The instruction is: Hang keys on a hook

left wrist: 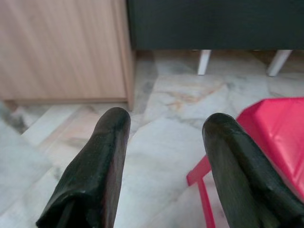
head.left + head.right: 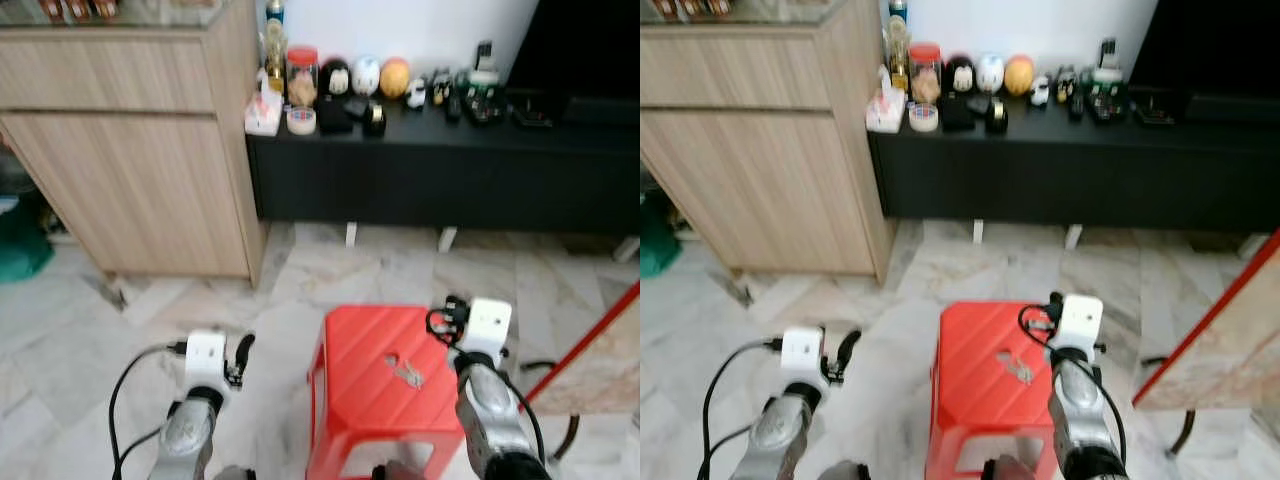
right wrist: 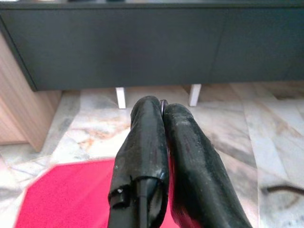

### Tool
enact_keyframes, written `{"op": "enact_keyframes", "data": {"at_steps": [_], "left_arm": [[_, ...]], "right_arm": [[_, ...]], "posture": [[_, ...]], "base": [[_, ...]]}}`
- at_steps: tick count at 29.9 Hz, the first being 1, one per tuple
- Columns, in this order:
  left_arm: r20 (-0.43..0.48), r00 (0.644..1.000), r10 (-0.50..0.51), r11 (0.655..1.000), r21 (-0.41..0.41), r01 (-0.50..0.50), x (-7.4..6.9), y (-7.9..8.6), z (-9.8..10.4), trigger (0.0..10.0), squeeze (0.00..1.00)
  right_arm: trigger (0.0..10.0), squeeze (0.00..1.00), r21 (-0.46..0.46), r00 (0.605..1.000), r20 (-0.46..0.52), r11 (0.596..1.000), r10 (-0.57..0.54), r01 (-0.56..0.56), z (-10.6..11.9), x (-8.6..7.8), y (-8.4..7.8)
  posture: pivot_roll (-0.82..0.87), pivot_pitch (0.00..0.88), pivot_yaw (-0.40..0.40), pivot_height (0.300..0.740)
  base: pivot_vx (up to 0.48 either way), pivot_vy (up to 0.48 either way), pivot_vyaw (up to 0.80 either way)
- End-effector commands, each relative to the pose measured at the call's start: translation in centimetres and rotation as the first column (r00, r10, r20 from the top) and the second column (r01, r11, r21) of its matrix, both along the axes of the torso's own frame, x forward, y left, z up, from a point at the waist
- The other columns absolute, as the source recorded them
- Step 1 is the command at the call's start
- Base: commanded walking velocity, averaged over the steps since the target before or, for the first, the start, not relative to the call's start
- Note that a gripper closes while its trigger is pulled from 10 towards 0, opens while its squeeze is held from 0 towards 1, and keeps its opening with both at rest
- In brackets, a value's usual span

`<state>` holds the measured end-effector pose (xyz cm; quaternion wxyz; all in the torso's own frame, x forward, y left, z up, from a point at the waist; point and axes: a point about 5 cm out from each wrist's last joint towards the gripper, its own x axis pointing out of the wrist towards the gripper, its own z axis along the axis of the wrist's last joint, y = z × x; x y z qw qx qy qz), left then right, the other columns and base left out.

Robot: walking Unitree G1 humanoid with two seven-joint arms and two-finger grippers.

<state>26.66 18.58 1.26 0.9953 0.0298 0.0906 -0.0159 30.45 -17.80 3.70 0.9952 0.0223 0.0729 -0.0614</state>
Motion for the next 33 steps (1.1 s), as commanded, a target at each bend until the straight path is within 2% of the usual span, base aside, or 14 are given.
{"op": "enact_keyframes", "data": {"at_steps": [1,4,7,11,13,23,29,33], "left_arm": [[-0.042,0.999,0.030,0.999,0.016,-0.029,-0.9,0.9,-0.9,10.0,0.00],[-0.089,0.995,0.046,0.999,0.033,-0.043,-1.6,1.6,-1.8,10.0,0.00],[-0.177,0.981,0.079,0.995,0.069,-0.068,-3.0,3.0,-3.2,10.0,0.00],[-0.230,0.968,0.097,0.993,0.088,-0.078,-3.9,3.7,-4.1,10.0,0.00],[-0.317,0.940,0.125,0.990,0.108,-0.095,-5.4,4.5,-5.4,10.0,0.00],[-0.491,0.858,0.153,0.986,0.129,-0.103,-8.3,4.4,-7.9,10.0,0.00],[-0.550,0.825,0.128,0.990,0.116,-0.076,-9.4,3.8,-8.7,10.0,0.00],[-0.561,0.816,0.138,0.990,0.112,-0.090,-9.8,3.9,-8.9,10.0,0.00]], "right_arm": [[10.0,0.00,-0.006,1.000,0.025,1.000,0.005,-0.005,0.6,0.3,0.1],[10.0,0.00,-0.016,1.000,0.018,1.000,0.005,-0.004,0.5,0.2,0.0],[10.0,0.00,-0.012,1.000,0.014,1.000,-0.007,0.007,0.3,-0.1,-0.2],[10.0,0.00,-0.012,1.000,0.011,1.000,-0.012,0.012,0.2,-0.2,-0.3],[10.0,0.00,-0.013,1.000,0.007,1.000,-0.017,0.017,0.2,-0.3,-0.4],[10.0,0.00,-0.013,1.000,-0.010,1.000,-0.024,0.024,-0.1,-0.4,-0.5],[10.0,0.00,-0.014,0.999,-0.022,0.999,-0.034,0.034,-0.4,-0.7,-0.7],[10.0,0.00,-0.012,0.999,-0.026,0.999,-0.035,0.035,-0.5,-0.7,-0.7]], "posture": [[0.04,0.000,-0.066,0.725],[0.04,0.000,-0.064,0.725],[0.04,0.000,-0.064,0.725],[0.04,0.000,-0.064,0.725],[0.04,0.000,-0.064,0.725],[0.04,0.000,-0.066,0.725],[0.03,0.000,-0.063,0.725],[0.03,0.000,-0.063,0.725]], "base": [[0.000,0.000,0.00],[0.000,0.000,0.00],[0.000,0.000,0.00],[0.000,0.000,0.00],[0.000,0.000,0.00],[0.000,0.000,0.00],[0.000,0.000,0.00],[0.000,0.000,0.00]]}}
